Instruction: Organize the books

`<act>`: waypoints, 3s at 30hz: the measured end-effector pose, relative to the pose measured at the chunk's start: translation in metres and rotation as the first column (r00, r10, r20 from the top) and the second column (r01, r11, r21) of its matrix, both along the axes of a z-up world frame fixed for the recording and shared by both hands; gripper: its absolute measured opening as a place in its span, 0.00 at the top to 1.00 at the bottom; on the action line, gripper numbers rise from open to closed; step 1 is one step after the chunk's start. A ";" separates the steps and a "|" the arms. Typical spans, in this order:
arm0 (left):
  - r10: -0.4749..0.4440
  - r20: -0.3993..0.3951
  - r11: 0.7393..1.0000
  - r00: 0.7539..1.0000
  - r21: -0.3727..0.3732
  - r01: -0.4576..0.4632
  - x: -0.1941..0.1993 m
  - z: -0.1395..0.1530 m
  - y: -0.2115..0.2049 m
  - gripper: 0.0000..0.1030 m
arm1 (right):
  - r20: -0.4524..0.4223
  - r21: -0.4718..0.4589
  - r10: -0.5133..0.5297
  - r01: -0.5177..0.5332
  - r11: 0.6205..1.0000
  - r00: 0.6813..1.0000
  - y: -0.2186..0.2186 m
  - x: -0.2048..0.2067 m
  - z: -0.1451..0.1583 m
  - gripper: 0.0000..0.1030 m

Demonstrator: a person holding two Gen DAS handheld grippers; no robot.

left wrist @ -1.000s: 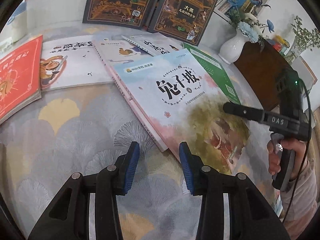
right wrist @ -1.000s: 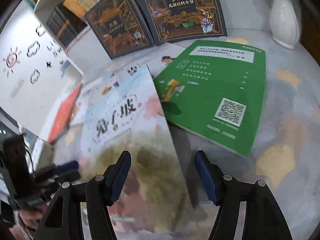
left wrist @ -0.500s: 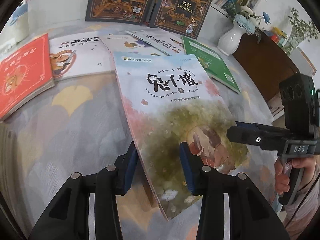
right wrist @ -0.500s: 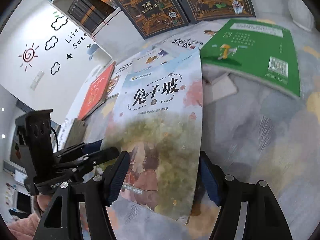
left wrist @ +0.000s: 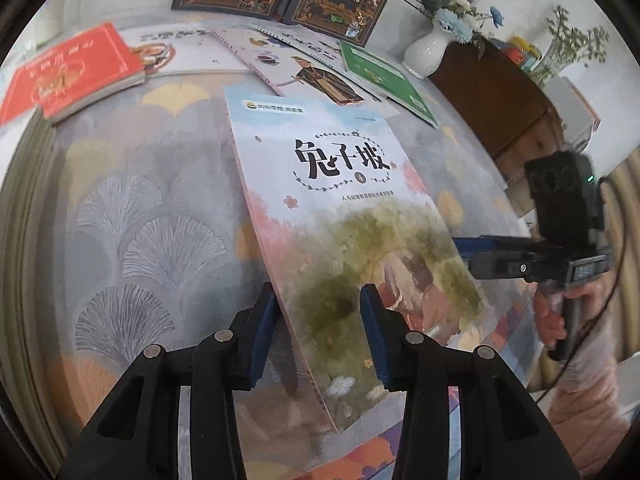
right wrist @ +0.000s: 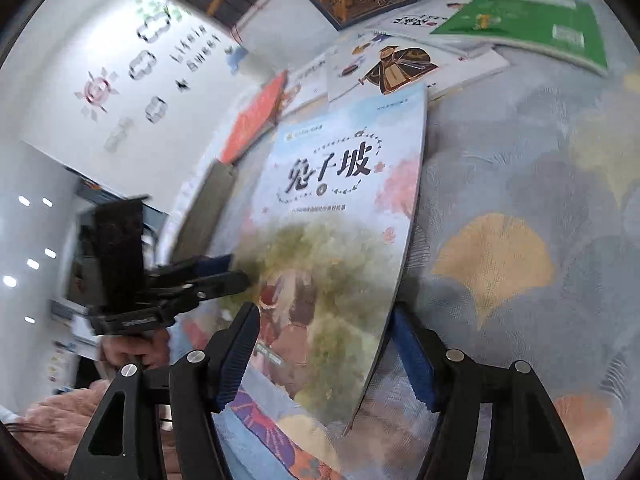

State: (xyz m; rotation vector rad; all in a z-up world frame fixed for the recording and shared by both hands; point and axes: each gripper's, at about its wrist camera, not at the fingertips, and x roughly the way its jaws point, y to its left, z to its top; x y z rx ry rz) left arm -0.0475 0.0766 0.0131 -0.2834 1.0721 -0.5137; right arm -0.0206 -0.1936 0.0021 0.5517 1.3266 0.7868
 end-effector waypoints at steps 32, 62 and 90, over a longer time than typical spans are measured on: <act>0.091 0.175 0.996 0.980 -0.011 -0.091 -0.003 -0.006 0.008 0.75 | 0.144 0.044 -0.036 0.030 0.999 0.989 -0.013 0.008 -0.014 0.85; 0.103 0.193 0.994 0.976 0.005 -0.106 -0.007 -0.002 0.002 0.73 | 0.168 0.009 -0.036 0.035 0.999 0.985 -0.009 0.009 -0.012 0.84; 0.262 0.396 0.960 0.880 -0.203 -0.194 -0.048 0.122 0.127 0.76 | 0.513 -0.046 0.059 -0.041 0.998 0.857 0.119 0.001 0.141 0.81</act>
